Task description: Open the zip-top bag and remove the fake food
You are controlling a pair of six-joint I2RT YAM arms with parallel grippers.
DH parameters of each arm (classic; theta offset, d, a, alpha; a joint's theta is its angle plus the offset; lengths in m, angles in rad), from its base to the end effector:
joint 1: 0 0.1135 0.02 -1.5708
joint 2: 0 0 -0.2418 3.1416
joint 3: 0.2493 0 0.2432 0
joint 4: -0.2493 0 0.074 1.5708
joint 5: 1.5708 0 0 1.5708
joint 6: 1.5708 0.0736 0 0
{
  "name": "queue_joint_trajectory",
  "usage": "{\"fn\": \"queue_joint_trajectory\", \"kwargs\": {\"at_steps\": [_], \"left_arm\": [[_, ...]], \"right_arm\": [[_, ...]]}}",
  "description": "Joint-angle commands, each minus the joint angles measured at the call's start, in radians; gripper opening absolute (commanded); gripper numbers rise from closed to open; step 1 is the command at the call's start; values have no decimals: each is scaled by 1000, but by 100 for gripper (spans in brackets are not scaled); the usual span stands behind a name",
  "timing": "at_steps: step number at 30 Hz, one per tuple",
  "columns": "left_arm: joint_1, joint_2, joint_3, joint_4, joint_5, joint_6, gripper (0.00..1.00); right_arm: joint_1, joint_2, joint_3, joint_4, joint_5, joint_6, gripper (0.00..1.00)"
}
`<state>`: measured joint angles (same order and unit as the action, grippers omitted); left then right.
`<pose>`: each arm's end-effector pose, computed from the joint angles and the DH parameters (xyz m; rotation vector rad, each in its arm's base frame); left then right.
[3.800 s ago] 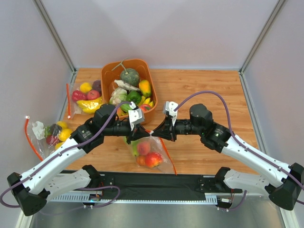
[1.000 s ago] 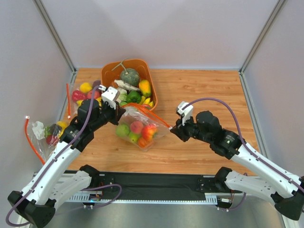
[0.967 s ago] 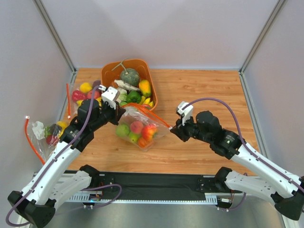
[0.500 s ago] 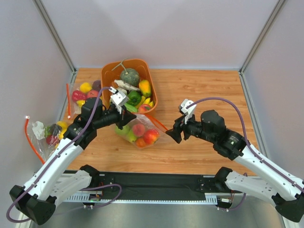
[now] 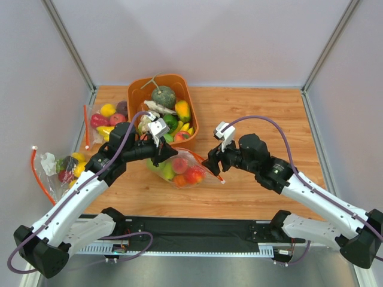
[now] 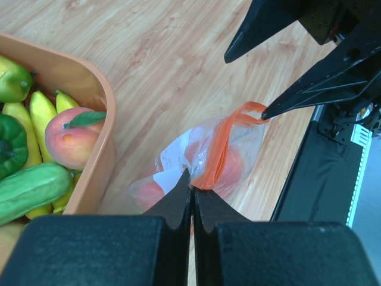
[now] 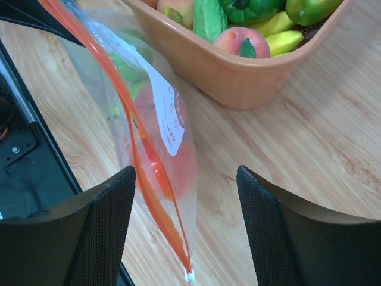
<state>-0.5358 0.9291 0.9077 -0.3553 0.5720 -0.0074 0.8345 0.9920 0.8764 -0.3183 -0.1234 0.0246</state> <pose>0.1848 -0.1560 0.3122 0.8881 1.7856 -0.9106 0.1694 0.2003 0.2865 -0.8881 1.8651 0.6650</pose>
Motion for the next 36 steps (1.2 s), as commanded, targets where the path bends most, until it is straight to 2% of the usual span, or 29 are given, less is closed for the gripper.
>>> {"fn": "queue_joint_trajectory", "kwargs": {"at_steps": [1, 8, 13, 23, 30, 31, 32, 33, 34, 35, 36], "left_arm": [[-4, 4, 23, 16, 38, 30, 0], [-7, 1, 22, 16, 68, 38, 0], [-18, 5, 19, 22, 98, 38, 0], [-29, 19, 23, 12, 94, 41, 0], [-32, 20, 26, 12, 92, 40, 0], [-32, 20, 25, 12, 95, 40, 2], [-32, 17, 25, 13, 94, 40, 4], [-32, 17, 25, 13, 94, 40, 6], [-32, 17, 25, 13, 92, 38, 16], [-32, 16, 26, 13, 89, 40, 23], [-32, 14, 26, 10, 82, 38, 29]], "right_arm": [[-2, 16, -19, 59, 45, -20, 70], [-3, 51, -34, 84, 84, -52, 70], [-2, 105, -37, 97, 19, -48, 71], [14, 145, -66, 248, -133, 27, 71], [38, 195, -65, 305, -160, 52, 67], [38, 203, -65, 308, -159, 54, 65], [40, 206, -63, 309, -153, 55, 53], [40, 209, -63, 309, -150, 55, 46], [41, 211, -63, 311, -145, 57, 39], [41, 209, -63, 311, -130, 60, 24], [41, 206, -62, 311, -122, 61, 14]]}}
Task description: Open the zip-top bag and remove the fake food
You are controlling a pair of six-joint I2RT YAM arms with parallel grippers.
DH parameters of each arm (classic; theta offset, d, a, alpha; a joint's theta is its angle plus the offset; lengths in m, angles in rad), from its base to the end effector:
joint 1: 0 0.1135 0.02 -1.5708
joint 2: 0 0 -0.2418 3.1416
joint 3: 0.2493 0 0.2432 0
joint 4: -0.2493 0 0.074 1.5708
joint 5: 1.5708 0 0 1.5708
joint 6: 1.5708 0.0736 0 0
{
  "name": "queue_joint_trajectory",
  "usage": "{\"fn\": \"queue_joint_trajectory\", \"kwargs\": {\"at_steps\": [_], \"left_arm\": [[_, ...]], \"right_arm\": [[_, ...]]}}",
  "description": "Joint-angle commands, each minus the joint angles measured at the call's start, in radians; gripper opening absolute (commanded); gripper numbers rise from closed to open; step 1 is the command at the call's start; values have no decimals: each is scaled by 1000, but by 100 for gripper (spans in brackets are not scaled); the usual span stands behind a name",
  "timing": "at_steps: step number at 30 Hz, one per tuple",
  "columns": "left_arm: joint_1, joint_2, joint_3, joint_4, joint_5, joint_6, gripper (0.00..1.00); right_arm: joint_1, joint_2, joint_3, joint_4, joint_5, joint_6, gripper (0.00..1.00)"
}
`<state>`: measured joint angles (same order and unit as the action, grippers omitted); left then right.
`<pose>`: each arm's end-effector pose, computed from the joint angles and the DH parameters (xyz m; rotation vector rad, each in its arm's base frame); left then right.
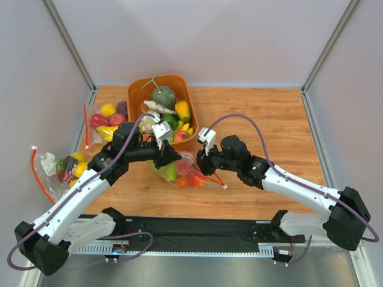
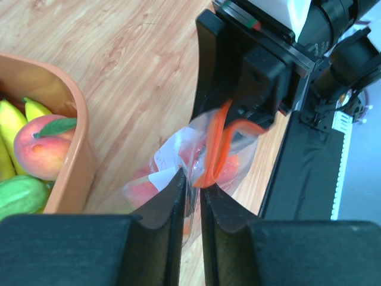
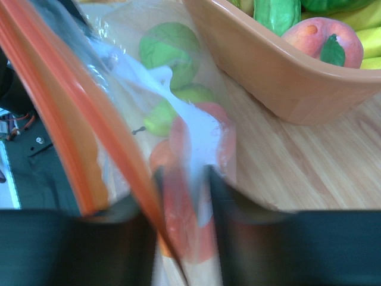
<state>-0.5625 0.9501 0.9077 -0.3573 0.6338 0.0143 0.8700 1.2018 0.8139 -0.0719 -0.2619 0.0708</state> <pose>0.1799 -0.1650 0.3083 0.9716 1.7678 -0.9761 0.1813 0.2444 0.2410 -0.9823 1.8815 0.8435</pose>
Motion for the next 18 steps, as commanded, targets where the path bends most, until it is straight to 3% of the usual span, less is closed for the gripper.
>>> {"fn": "queue_joint_trajectory", "kwargs": {"at_steps": [1, 2, 5, 12, 18], "left_arm": [[-5, -8, 30, 9, 17, 18, 36], [-5, -11, 31, 9, 11, 19, 38], [-5, -46, 28, 4, -37, 30, 47], [-5, -125, 10, 47, -224, -10, 50], [-5, -117, 37, 90, -202, -68, 51]], "right_arm": [[6, -11, 2, 64, 33, 17, 7], [6, -18, 4, 63, 85, 18, 0], [4, -45, 25, 15, 201, 23, 0], [4, -116, 97, -106, 423, 41, 0], [4, -157, 148, -167, 497, 67, 0]]}}
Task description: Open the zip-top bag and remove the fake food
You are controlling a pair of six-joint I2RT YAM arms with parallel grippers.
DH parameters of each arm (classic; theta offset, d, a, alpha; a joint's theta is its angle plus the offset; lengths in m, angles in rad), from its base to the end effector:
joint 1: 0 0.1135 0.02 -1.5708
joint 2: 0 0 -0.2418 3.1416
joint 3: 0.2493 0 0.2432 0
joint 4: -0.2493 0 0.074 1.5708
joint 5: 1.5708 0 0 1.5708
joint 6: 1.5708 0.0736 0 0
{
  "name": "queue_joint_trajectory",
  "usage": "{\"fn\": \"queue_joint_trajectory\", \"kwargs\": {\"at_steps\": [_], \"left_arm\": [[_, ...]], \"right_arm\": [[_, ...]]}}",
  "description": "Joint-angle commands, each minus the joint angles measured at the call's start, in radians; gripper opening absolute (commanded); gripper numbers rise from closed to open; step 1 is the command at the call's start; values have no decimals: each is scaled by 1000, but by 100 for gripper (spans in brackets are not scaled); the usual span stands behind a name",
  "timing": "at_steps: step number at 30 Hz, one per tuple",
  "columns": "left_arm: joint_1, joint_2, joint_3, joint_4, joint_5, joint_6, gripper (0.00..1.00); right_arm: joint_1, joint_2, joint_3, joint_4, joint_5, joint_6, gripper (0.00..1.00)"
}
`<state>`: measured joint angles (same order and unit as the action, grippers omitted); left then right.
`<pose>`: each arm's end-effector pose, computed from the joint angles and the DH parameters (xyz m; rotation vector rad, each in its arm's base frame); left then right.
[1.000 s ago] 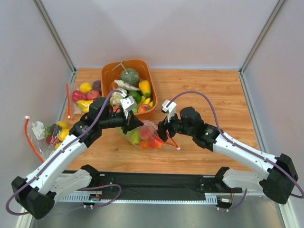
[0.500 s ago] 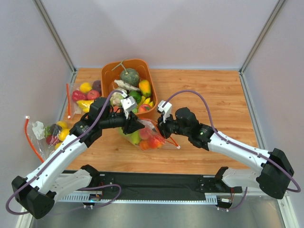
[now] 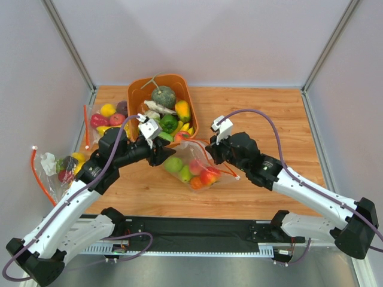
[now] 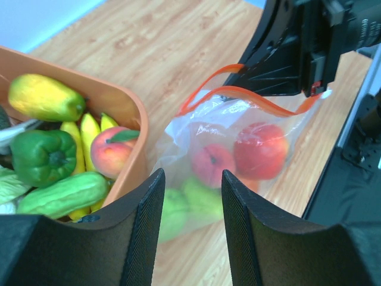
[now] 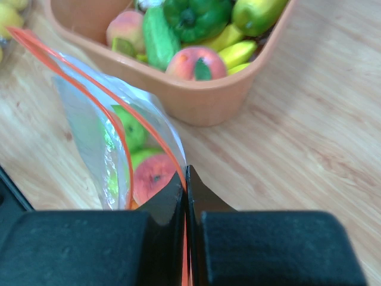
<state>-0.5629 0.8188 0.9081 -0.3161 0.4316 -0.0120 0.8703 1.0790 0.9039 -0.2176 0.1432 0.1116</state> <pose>0.1709 -0.1442 0.3392 0.8006 1.6655 -0.7933 0.1911 0.2104 0.2885 -0.6487 1.8849 0.5013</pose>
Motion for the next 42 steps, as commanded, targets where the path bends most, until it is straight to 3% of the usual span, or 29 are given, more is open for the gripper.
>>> {"fn": "queue_joint_trajectory", "kwargs": {"at_steps": [1, 8, 15, 23, 27, 29, 35, 42], "left_arm": [[-6, 25, 63, 46, 19, -61, 51], [-77, 172, 181, 35, 58, -143, 51], [-106, 327, 204, -6, 33, -250, 52], [-158, 257, 141, -29, -97, -327, 52], [-242, 145, 65, 0, -352, -353, 52], [-270, 106, 16, 28, -402, -403, 53], [-307, 101, -83, 147, -406, -532, 57], [-341, 210, -84, 301, -398, -621, 58]], "right_arm": [[4, -42, 62, -26, 91, 30, 0], [4, -21, 61, -19, 84, 69, 0], [4, 18, 29, 24, 99, 120, 0], [4, 47, 33, 38, 147, 152, 0], [4, 55, 36, 38, 157, 152, 0], [6, 58, 38, 35, 157, 154, 0], [7, 58, 32, 49, 153, 160, 0], [16, 50, 17, 52, 134, 168, 0]]}}
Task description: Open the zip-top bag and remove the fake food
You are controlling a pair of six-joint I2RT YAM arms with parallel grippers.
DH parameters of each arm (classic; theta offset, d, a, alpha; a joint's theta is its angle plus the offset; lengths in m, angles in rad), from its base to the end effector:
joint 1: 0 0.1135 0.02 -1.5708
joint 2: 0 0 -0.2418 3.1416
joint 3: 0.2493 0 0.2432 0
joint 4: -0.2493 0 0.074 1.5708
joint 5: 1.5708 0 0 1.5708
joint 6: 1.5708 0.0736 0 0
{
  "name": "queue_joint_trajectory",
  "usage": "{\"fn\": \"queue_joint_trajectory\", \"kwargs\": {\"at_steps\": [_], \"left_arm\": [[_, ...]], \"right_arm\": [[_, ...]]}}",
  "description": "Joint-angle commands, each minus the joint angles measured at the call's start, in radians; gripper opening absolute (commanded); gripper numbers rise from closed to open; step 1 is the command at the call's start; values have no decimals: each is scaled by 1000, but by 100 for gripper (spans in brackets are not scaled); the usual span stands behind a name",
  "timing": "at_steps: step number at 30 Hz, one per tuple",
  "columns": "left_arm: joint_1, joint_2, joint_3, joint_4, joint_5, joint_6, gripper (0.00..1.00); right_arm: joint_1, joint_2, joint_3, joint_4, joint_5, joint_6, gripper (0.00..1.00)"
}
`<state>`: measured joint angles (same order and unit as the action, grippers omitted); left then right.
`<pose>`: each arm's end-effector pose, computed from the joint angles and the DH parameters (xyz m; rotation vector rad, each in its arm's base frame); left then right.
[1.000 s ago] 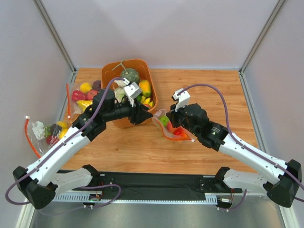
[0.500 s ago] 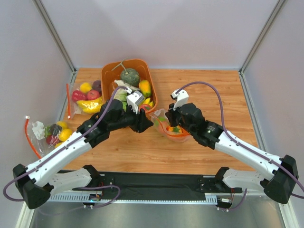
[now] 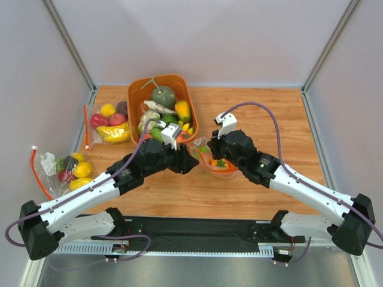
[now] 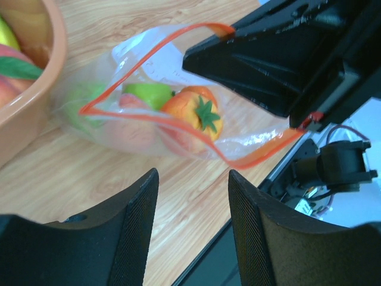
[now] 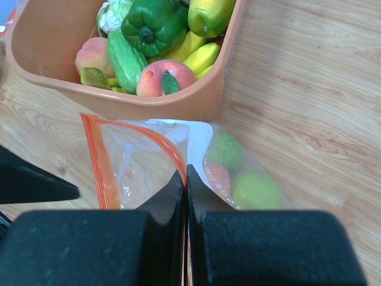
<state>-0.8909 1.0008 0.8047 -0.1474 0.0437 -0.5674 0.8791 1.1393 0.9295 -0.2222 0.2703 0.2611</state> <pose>0.1681 -0.2130 0.2803 0.3615 2.0193 -0.9960 0.2023 0.2135 0.2821 -0.4443 1.9667 0.4640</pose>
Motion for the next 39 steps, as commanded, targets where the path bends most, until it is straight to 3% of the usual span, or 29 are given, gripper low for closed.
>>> {"fn": "queue_joint_trajectory", "kwargs": {"at_steps": [1, 11, 20, 32, 35, 36, 38, 39], "left_arm": [[-19, 44, 30, 141, -7, -71, 59], [-31, 177, 48, 224, -24, -141, 64], [-46, 154, 30, 236, -158, -180, 67], [-66, 240, 59, 239, -191, -201, 67], [-72, 257, 68, 221, -183, -193, 59], [-72, 256, 68, 215, -188, -190, 49], [-72, 246, 65, 197, -199, -186, 40], [-74, 239, 59, 192, -203, -180, 30]], "right_arm": [[9, -13, -14, 58, 1, 20, 0], [20, -41, -52, 70, -26, 29, 0], [24, -41, -92, 99, -43, 38, 0], [26, -73, -115, 100, -31, 26, 0], [27, -85, -115, 93, -19, 23, 0], [26, -88, -116, 90, -13, 18, 0], [26, -98, -118, 83, 0, 12, 0], [26, -101, -118, 83, 4, 12, 0]]}}
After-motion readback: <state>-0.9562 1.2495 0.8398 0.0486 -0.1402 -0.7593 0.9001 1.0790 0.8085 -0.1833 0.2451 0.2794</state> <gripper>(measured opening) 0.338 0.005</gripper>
